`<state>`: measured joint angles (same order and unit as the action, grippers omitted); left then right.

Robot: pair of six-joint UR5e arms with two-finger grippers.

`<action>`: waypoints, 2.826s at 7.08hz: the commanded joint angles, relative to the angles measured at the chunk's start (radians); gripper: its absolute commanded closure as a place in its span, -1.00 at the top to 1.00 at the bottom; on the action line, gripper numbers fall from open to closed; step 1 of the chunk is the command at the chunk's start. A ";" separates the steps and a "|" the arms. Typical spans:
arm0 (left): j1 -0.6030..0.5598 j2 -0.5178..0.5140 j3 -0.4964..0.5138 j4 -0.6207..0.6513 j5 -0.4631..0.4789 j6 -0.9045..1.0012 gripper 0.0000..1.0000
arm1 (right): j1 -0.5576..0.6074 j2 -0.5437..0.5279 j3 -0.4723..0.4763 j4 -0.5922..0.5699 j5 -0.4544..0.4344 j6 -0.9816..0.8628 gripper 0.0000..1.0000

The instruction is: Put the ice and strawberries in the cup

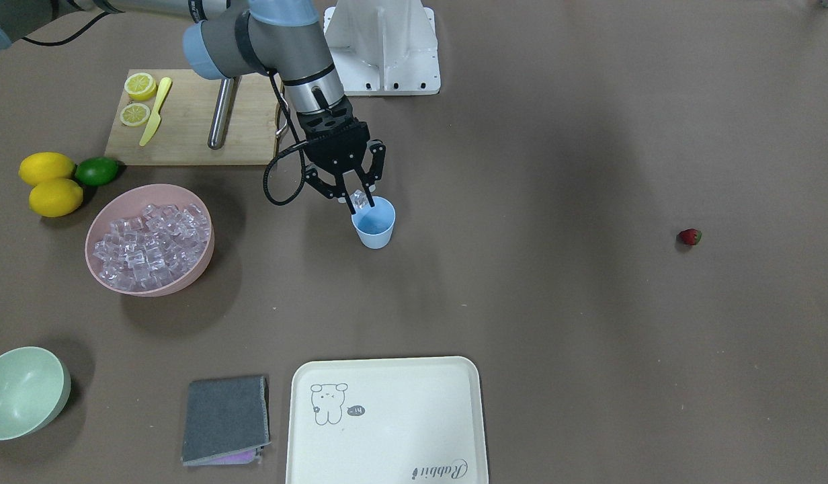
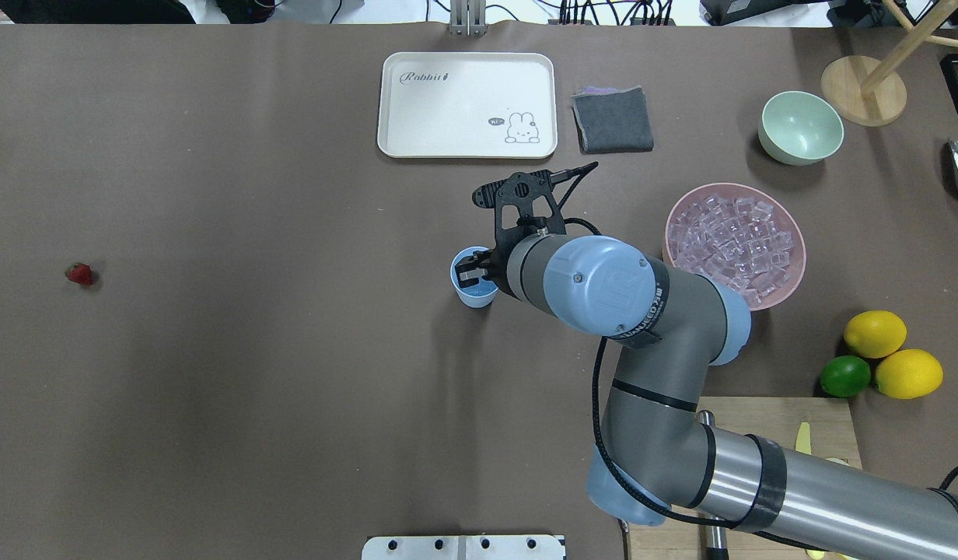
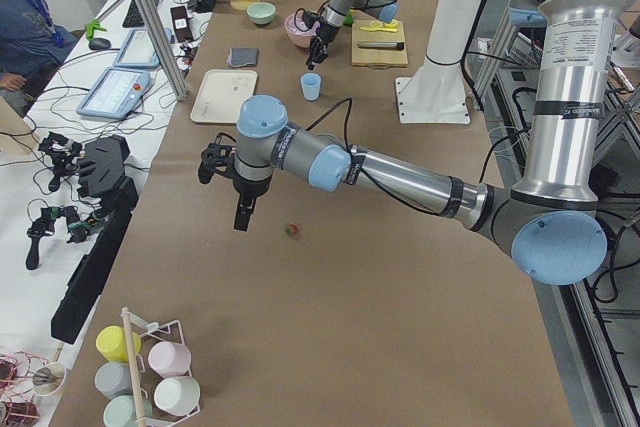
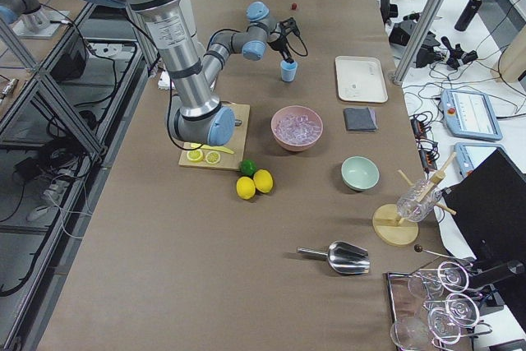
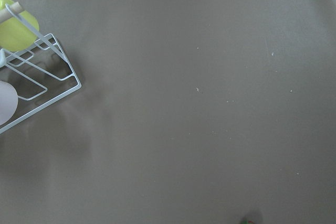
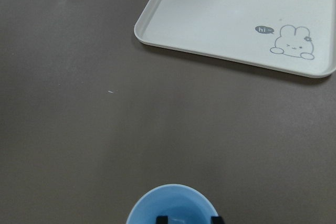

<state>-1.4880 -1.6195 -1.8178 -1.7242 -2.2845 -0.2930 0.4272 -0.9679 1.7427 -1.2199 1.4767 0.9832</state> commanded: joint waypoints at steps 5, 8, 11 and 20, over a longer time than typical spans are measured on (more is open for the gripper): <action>0.000 0.026 0.002 -0.002 0.000 0.002 0.95 | -0.005 0.035 -0.066 0.033 -0.033 -0.078 -0.71; 0.000 0.021 -0.014 0.003 -0.003 -0.002 0.95 | -0.008 0.026 -0.066 0.043 -0.035 -0.071 0.99; 0.005 -0.028 -0.034 -0.001 -0.053 -0.171 0.95 | 0.018 0.000 -0.023 0.043 -0.024 -0.077 0.99; 0.279 -0.030 0.081 -0.272 -0.027 -0.344 0.95 | 0.346 -0.306 0.057 0.141 0.282 -0.199 0.99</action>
<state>-1.2673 -1.6488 -1.7712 -1.9152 -2.3128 -0.5574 0.7333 -1.2273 1.7996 -1.1230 1.7241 0.7863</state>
